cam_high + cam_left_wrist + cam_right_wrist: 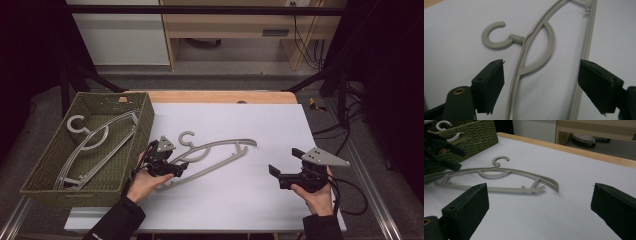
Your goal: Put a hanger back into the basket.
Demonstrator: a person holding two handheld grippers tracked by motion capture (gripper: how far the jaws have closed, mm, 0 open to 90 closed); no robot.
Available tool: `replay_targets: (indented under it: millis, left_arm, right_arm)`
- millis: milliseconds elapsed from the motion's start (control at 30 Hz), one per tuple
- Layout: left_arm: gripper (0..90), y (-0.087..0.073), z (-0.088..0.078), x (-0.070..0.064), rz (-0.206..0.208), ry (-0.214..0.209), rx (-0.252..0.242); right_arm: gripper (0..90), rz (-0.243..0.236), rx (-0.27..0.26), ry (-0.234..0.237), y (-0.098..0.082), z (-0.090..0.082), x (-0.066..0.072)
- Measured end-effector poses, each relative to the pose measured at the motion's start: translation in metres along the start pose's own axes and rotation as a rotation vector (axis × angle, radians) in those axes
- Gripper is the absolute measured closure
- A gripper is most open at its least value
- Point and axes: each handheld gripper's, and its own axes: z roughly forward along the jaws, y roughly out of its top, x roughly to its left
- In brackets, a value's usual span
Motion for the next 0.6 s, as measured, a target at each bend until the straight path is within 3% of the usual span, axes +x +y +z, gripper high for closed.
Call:
replay_targets:
  millis: [167, 333, 600]
  left_arm:
    - [26.3, -0.005, 0.012, 0.003, -0.010, 0.061, 0.047]
    - [33.9, -0.012, 0.023, 0.006, -0.016, 0.076, 0.103]
    - [47.0, -0.016, 0.029, 0.008, -0.031, 0.110, 0.141]
  right_arm:
    - [1.9, -0.002, -0.001, 0.000, 0.000, 0.000, 0.001]
    - [1.9, -0.012, 0.005, 0.005, -0.001, 0.001, 0.003]
    - [1.9, -0.011, 0.005, 0.003, 0.000, 0.002, 0.004]
